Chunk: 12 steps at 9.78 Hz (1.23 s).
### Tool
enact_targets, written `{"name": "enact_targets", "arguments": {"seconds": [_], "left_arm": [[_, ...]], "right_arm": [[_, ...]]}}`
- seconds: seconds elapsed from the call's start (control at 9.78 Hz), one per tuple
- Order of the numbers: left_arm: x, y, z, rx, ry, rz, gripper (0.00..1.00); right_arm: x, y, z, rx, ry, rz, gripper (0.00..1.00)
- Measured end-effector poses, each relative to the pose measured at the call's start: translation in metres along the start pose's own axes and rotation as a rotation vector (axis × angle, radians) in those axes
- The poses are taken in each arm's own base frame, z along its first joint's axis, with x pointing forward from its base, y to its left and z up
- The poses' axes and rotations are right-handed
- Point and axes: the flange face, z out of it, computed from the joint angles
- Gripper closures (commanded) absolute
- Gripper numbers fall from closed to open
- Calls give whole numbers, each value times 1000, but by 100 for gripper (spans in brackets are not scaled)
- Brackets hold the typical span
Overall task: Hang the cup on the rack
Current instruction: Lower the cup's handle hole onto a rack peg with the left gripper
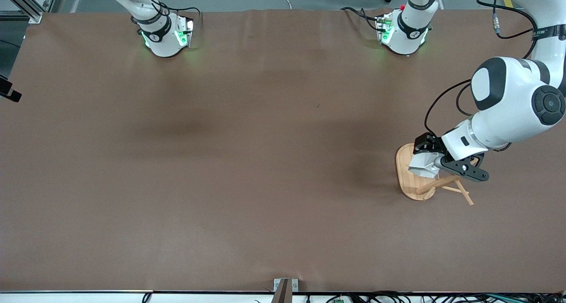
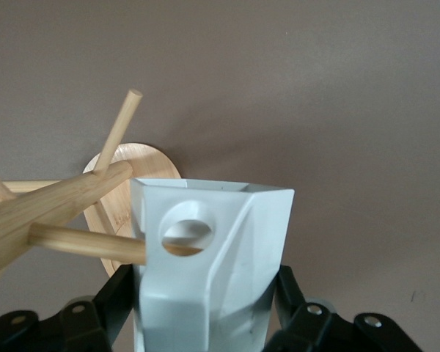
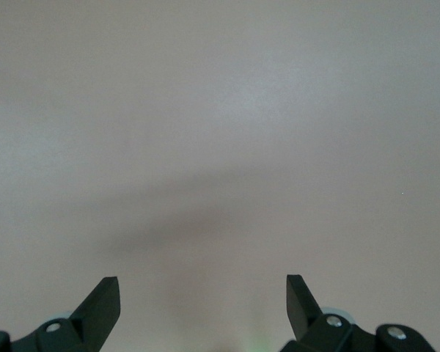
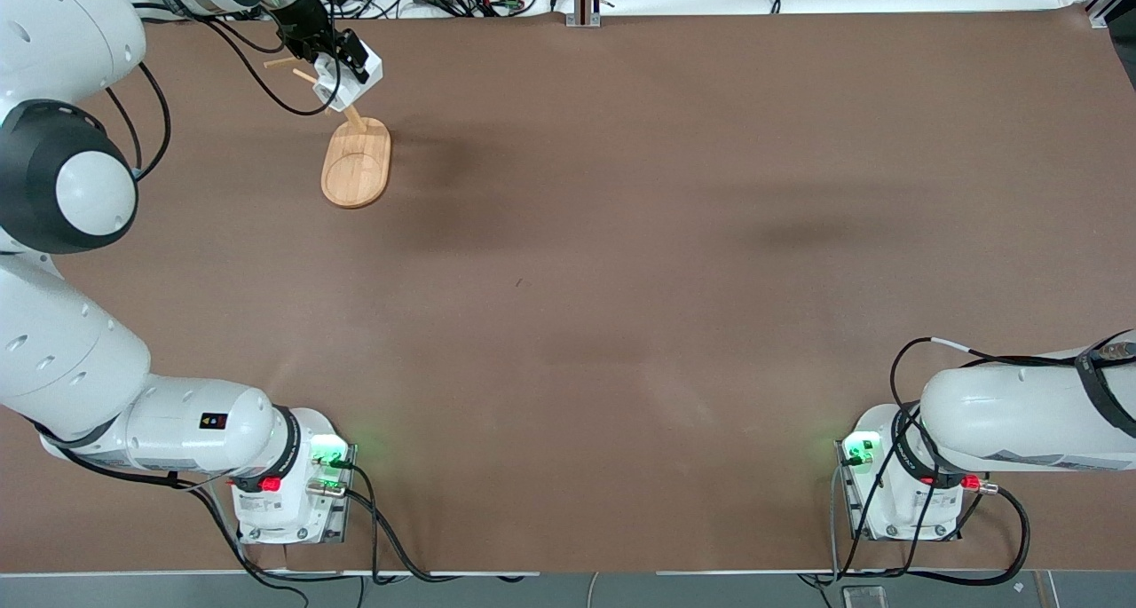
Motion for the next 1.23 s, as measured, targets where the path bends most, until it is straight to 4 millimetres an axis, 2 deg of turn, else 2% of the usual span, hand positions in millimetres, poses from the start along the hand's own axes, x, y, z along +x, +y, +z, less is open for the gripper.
{"name": "enact_targets", "arguments": {"seconds": [0.61, 0.82, 0.92, 1.02, 1.12, 1.23], "left_arm": [[7, -6, 19, -51, 23, -19, 96], [6, -12, 19, -49, 24, -27, 94], [5, -13, 18, -48, 24, -29, 83], [5, -14, 18, -47, 25, -31, 24], [5, -15, 18, -47, 25, -33, 0], [5, -15, 18, -47, 25, -33, 0]], "right_arm": [[0, 6, 0, 8, -1, 13, 0], [0, 6, 0, 13, -1, 13, 0], [0, 6, 0, 14, -1, 13, 0], [0, 6, 0, 15, -1, 14, 0], [0, 6, 0, 17, -1, 14, 0], [0, 6, 1, 19, -1, 16, 0]]}}
